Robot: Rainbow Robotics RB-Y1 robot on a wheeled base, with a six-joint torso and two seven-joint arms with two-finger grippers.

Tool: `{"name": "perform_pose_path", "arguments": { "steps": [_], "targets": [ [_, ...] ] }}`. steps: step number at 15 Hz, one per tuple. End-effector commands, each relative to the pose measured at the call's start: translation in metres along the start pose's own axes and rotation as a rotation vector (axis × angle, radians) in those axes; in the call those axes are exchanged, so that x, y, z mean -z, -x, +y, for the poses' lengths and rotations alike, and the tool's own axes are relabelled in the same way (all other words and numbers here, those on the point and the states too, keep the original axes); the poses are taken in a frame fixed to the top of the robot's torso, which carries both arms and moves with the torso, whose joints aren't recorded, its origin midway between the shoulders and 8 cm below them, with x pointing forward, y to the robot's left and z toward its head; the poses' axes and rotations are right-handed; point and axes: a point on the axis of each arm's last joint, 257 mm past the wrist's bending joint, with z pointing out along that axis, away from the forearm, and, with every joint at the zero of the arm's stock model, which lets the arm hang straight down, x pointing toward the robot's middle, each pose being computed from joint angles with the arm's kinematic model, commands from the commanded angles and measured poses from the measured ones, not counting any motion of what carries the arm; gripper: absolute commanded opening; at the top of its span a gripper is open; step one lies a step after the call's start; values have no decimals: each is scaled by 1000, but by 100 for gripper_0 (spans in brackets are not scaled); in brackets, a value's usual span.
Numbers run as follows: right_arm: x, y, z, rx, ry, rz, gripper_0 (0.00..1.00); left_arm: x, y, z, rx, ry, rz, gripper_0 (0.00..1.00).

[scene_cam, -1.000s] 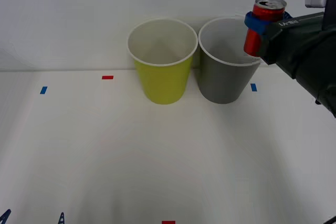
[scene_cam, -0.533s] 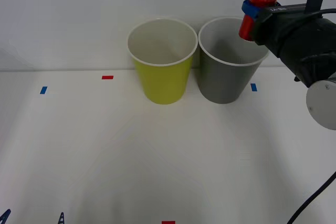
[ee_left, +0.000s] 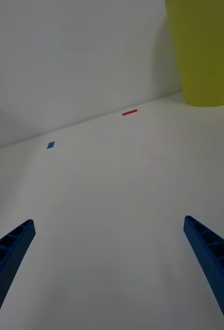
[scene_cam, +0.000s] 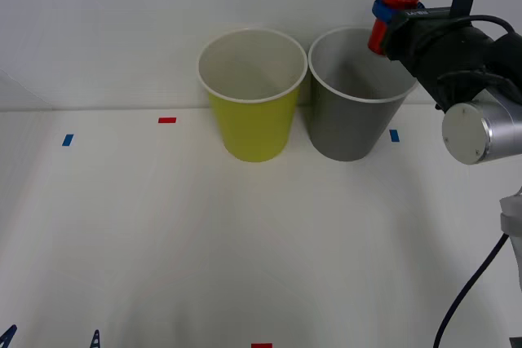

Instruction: Put cans in the gray bin and PET bottles in the light green bin.

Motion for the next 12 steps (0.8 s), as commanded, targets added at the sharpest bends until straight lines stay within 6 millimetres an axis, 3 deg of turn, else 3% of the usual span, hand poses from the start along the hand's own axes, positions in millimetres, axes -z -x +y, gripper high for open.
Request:
{"name": "perform_pose_path", "arguments": {
  "steps": [1, 2, 3, 4, 8, 12],
  "targets": [
    [-6, -6, 1, -2, 3, 6, 0, 0, 0, 0, 0, 0, 0, 100],
    [-6, -6, 0, 1, 0, 4, 15, 0, 0, 0, 0, 0, 0, 100],
    [-7, -6, 0, 7, -2, 4, 82, 0, 0, 0, 0, 0, 0, 100],
    [-7, -6, 1, 9, -1, 4, 100, 0, 0, 0, 0, 0, 0, 100],
    [2, -4, 18, 14, 22, -12, 100, 0, 0, 0, 0, 0, 0, 100],
    [57, -13, 24, 44, 33, -21, 100, 0, 0, 0, 0, 0, 0, 100]
  ]
}}
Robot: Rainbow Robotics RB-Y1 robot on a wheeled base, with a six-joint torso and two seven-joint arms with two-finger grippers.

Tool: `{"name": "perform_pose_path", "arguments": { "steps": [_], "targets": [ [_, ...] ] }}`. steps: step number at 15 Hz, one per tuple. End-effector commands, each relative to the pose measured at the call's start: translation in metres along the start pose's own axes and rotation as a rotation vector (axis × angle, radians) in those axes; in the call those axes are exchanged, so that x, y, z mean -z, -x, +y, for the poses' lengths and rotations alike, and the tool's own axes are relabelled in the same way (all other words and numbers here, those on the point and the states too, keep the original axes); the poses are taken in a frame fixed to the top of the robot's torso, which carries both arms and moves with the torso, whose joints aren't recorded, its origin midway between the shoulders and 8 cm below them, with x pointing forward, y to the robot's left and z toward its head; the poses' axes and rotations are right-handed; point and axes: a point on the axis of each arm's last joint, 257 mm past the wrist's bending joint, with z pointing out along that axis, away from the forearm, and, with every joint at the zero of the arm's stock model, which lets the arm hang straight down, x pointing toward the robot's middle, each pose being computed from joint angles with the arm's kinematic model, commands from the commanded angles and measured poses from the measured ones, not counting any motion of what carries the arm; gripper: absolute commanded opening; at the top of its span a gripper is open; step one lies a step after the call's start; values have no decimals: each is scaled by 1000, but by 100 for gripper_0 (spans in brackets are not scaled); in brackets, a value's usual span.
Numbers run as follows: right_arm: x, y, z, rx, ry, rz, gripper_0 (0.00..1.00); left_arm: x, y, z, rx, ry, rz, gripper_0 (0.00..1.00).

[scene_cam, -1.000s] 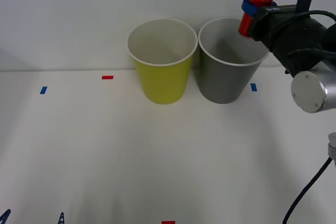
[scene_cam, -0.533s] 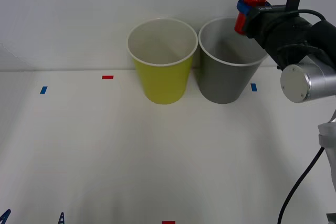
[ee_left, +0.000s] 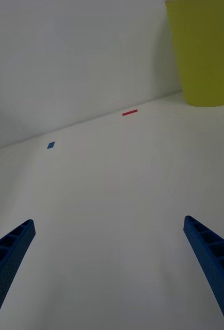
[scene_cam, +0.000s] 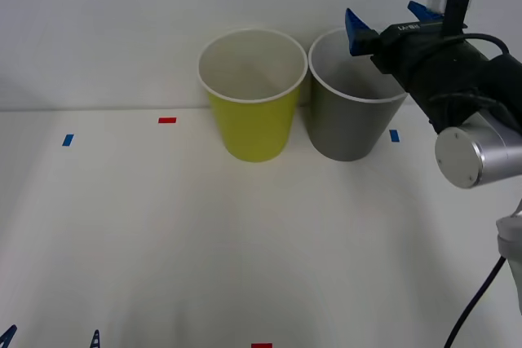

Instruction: Put cans in the gray bin and PET bottles in the light green bin.

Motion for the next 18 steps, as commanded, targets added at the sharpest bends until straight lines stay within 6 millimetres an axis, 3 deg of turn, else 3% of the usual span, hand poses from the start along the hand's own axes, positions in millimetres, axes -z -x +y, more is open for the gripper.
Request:
{"name": "perform_pose_path", "arguments": {
  "steps": [1, 5, 10, 15, 18],
  "targets": [
    [53, -14, 2, 21, 2, 15, 100, 0, 0, 0, 0, 0, 0, 100],
    [115, -40, 3, 2, -16, 76, 100, 0, 0, 0, 0, 0, 0, 100],
    [171, -69, 7, -32, -44, 161, 100, 0, 0, 0, 0, 0, 0, 100],
    [199, -83, 14, -119, -86, 181, 100, 0, 0, 0, 0, 0, 0, 100],
    [197, -92, 17, -54, -95, 132, 100, 0, 0, 0, 0, 0, 0, 100]
  ]
}}
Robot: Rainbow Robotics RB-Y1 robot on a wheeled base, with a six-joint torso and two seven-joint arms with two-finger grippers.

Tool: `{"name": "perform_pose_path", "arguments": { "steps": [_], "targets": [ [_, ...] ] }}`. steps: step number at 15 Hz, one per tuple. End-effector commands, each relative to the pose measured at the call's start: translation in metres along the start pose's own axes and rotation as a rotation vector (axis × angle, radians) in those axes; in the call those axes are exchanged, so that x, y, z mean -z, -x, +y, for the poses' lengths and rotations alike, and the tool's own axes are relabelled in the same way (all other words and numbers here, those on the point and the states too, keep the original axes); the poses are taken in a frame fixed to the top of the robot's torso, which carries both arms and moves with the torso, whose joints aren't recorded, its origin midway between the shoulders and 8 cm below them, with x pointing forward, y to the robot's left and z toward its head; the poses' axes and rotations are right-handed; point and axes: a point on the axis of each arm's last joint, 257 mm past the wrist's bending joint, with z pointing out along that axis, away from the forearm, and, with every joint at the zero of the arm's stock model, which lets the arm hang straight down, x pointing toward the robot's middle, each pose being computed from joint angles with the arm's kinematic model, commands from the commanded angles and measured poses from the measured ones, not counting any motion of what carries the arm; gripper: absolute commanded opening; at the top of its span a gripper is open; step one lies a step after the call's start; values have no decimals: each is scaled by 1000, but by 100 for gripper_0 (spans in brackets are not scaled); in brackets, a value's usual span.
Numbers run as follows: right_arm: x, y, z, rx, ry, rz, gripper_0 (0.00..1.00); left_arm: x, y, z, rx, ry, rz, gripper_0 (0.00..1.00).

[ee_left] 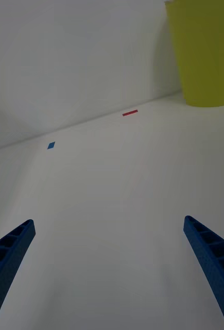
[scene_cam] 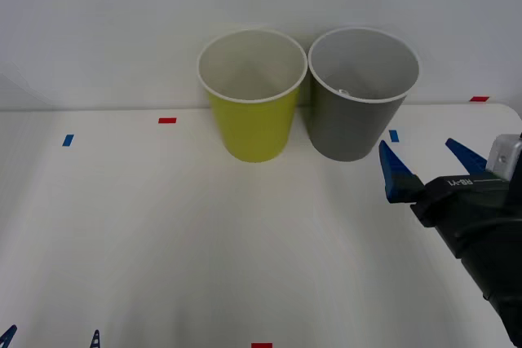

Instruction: Put cans in the gray bin and PET bottles in the light green bin.

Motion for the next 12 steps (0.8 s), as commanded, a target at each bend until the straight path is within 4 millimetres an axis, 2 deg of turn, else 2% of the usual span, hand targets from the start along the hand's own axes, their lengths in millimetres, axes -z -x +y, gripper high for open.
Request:
{"name": "perform_pose_path", "arguments": {
  "steps": [1, 3, 7, 9, 12],
  "targets": [
    [-3, -14, -2, 80, -5, -78, 100, 0, 0, 0, 0, 0, 0, 100],
    [6, -36, -12, 99, -24, -116, 100, 0, 0, 0, 0, 0, 0, 100],
    [36, -82, -33, 100, -61, -150, 100, 0, 0, 0, 0, 0, 0, 100],
    [54, -109, -36, 97, -54, -180, 100, 0, 0, 0, 0, 0, 0, 100],
    [80, -129, -37, 128, -51, -181, 100, 0, 0, 0, 0, 0, 0, 100]
  ]
}}
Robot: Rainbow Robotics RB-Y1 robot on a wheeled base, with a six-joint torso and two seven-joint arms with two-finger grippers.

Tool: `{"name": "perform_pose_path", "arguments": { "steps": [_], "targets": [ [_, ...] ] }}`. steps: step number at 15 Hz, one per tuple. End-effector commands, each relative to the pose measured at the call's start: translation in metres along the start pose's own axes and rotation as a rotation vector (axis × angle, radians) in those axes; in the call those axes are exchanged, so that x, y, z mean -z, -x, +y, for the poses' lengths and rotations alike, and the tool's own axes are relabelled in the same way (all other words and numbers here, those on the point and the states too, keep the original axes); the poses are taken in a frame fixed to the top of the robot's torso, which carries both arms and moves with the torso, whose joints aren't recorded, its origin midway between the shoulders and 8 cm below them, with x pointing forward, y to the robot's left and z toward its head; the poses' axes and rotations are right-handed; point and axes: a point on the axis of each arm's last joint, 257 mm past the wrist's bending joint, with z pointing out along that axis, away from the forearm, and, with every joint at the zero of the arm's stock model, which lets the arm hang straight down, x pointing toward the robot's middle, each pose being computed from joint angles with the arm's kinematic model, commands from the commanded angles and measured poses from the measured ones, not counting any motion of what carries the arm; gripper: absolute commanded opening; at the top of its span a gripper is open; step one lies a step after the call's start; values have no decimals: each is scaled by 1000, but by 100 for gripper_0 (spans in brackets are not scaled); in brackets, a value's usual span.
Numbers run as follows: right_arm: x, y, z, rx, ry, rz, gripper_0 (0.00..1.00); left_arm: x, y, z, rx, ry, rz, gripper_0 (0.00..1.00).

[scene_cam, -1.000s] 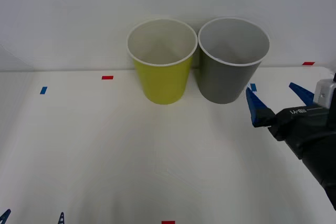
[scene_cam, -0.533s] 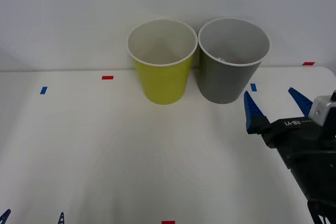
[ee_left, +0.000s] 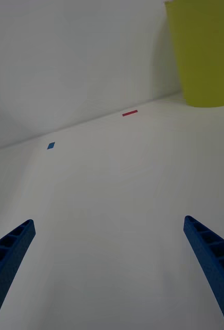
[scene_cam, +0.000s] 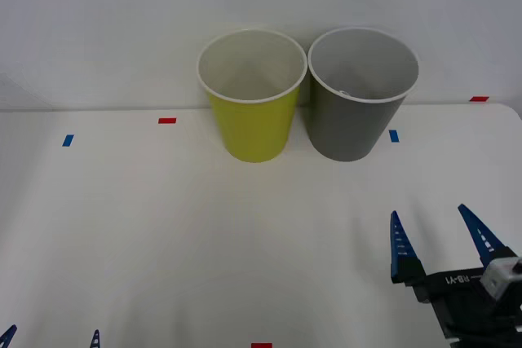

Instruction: Put cans in the gray bin and PET bottles in the light green bin.

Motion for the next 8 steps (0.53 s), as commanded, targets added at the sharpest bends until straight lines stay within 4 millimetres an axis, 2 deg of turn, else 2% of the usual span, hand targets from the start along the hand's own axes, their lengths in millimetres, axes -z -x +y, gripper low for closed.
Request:
{"name": "perform_pose_path", "arguments": {
  "steps": [1, 4, 6, 8],
  "targets": [
    [45, -26, 1, 37, 12, 30, 100, 0, 0, 0, 0, 0, 0, 100],
    [76, -36, -5, 149, 1, 24, 100, 0, 0, 0, 0, 0, 0, 100],
    [97, -47, -4, 146, -5, 41, 100, 0, 0, 0, 0, 0, 0, 100],
    [111, -48, -6, 146, -14, 40, 100, 0, 0, 0, 0, 0, 0, 100]
  ]
}}
